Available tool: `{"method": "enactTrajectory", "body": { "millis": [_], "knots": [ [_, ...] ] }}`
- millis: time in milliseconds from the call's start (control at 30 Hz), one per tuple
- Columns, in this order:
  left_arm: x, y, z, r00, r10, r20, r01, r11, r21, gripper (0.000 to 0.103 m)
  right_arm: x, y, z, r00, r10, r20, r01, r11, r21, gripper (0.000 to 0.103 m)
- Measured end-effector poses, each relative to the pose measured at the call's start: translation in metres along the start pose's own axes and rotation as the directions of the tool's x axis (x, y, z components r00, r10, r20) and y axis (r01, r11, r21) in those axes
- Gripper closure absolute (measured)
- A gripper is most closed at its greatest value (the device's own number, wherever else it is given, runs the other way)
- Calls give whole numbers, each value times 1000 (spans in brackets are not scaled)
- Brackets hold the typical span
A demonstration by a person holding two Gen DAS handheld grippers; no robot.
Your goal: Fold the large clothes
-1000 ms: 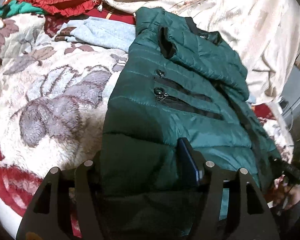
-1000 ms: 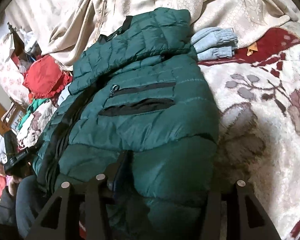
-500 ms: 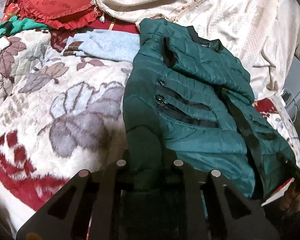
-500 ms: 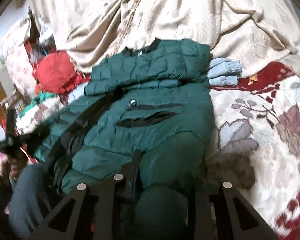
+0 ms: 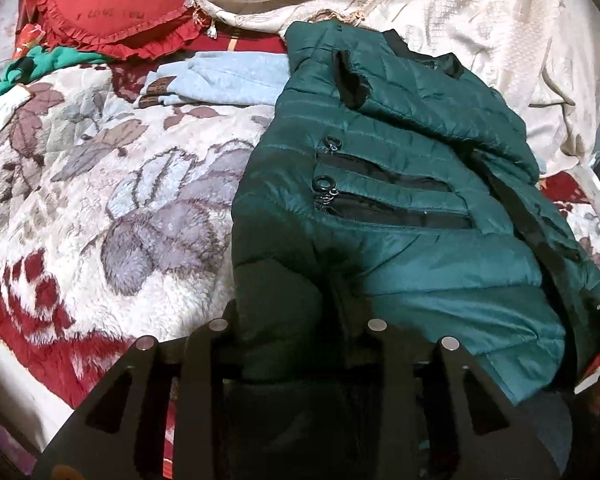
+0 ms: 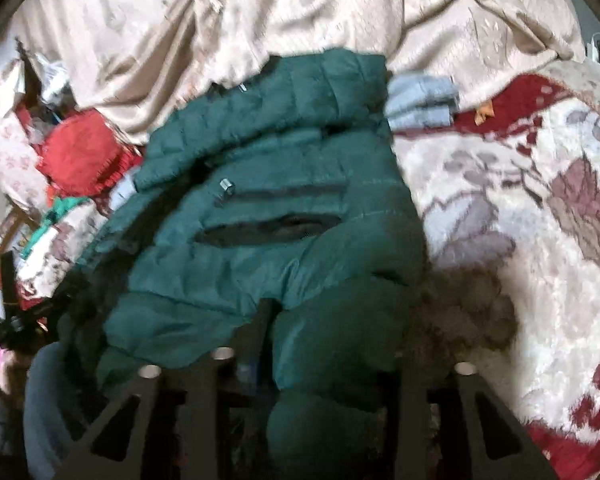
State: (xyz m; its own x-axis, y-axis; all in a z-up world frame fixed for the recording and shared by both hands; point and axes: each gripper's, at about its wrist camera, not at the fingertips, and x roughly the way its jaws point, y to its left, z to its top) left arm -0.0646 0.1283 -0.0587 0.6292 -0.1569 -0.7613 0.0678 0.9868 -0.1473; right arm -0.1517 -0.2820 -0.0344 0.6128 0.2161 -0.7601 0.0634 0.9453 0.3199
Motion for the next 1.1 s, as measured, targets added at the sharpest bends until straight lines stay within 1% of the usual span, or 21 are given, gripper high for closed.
{"method": "enactTrajectory", "body": {
  "millis": [133,267,333,367,433,533,567,667,700,733,867,933,1033,1100],
  "knots": [
    [2,-2,-2,1000,12,-1,-12,1000,5,74,6,2,1,1000,-14,-14,14,1000,-2,54],
    [3,0,-3,1000,2,-2,-2,1000,-6,73,9,3,0,1000,-9,-17,9,1000,-3,46],
    [4,0,-3,1000,1,-2,-1,1000,-5,72,11,6,1,1000,-6,-28,5,1000,-20,40],
    [4,0,-3,1000,2,-2,-2,1000,-6,72,11,7,1,1000,-12,-28,12,1000,-27,40],
    [4,0,-3,1000,2,-2,-2,1000,-6,71,11,11,1,999,-23,-28,22,999,-40,40],
    [4,0,-3,1000,2,-3,-2,1000,-6,71,5,11,1,1000,4,-7,-4,999,-37,41],
    [4,0,-2,1000,3,-4,-3,1000,-6,71,2,13,2,1000,16,8,-15,999,-45,46],
    [5,2,-3,1000,0,-5,0,1000,-11,70,-12,19,3,997,42,68,-37,996,-81,52],
    [5,2,-3,1000,-1,-6,0,1000,-12,70,-14,19,4,996,51,77,-45,995,-85,53],
    [5,2,-3,1000,-1,-6,1,1000,-14,70,-13,19,4,996,52,69,-46,995,-83,53],
    [6,3,-2,1000,0,-12,0,1000,-17,69,3,19,0,1000,21,-6,-22,996,-87,53],
    [6,2,-3,1000,-1,-12,0,1000,-19,69,5,17,-1,1000,16,-13,-17,996,-82,53],
    [6,2,-3,1000,-5,-12,5,1000,-23,69,6,10,-3,999,29,-19,-30,999,-45,50],
    [6,4,-3,1000,-8,-13,7,1000,-26,66,5,8,-3,999,35,-24,-36,999,-31,49]
  ]
}}
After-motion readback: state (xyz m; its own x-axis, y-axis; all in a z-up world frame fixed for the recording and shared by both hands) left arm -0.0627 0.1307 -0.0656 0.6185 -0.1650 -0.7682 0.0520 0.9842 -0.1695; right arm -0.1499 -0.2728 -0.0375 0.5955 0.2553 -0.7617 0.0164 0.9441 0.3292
